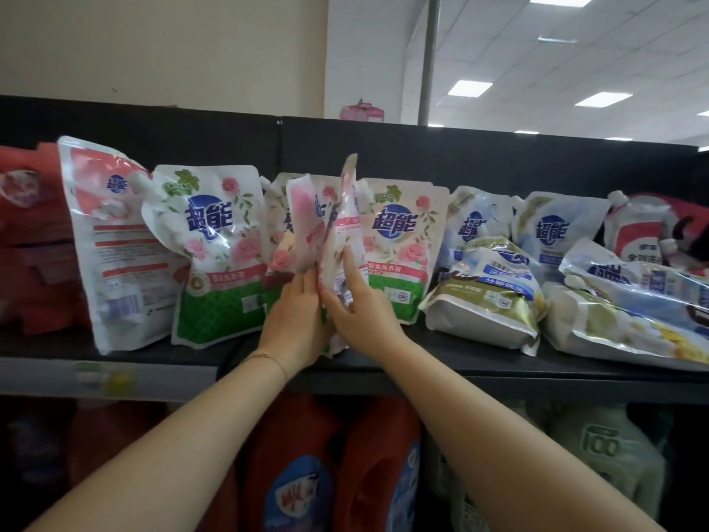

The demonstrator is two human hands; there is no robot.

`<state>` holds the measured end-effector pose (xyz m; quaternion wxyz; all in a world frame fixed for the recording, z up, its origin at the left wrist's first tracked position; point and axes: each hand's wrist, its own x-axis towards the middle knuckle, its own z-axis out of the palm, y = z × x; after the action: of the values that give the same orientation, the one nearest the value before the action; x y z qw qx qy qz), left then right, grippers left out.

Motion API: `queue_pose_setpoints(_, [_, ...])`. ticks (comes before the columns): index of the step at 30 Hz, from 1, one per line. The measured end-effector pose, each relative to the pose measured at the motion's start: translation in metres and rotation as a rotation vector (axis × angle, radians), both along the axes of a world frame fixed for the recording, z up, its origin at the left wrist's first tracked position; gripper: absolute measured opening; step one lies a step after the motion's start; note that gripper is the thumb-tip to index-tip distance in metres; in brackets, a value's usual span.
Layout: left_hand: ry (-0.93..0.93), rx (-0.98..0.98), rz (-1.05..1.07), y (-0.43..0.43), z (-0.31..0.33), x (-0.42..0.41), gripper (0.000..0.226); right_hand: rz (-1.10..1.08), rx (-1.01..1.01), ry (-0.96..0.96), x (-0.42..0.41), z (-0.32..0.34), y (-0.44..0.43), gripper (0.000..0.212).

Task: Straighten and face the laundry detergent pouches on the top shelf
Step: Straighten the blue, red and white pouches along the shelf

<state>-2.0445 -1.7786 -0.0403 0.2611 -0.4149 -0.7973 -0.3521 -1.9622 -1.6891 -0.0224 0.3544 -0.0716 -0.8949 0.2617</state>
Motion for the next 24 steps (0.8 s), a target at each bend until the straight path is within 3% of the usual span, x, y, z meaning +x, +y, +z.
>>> queue_pose_setpoints(4, [0.034, 0.164, 0.061, -0.013, 0.002, -0.001, 0.063, 0.067, -0.108, 0.01, -0.005, -0.009, 0.003, 0.044])
queue_pose_setpoints(7, [0.337, 0.24, 0.071, -0.013, -0.001, 0.003, 0.056, 0.077, -0.177, 0.064, 0.002, -0.006, 0.015, 0.028])
queue_pose_setpoints(11, [0.742, 0.13, 0.145, 0.004, 0.0, 0.016, 0.011, 0.031, -0.135, 0.056, 0.012, 0.0, 0.035, 0.021])
queue_pose_setpoints(13, [0.82, 0.042, 0.106, 0.014, -0.002, 0.018, 0.01, -0.029, -0.133, 0.07, 0.017, 0.002, 0.049, 0.021])
queue_pose_setpoints(16, [0.686, -0.116, 0.02, 0.032, 0.001, 0.029, 0.023, -0.119, -0.163, 0.107, 0.024, 0.01, 0.073, 0.022])
queue_pose_setpoints(21, [-0.023, -0.286, -0.127, 0.085, 0.005, 0.04, 0.038, -0.163, -0.32, 0.062, 0.024, 0.035, 0.108, 0.039])
queue_pose_setpoints(24, [-0.202, -0.274, -0.066, 0.12, 0.001, 0.032, 0.055, -0.187, -0.479, 0.05, 0.01, 0.048, 0.129, 0.04])
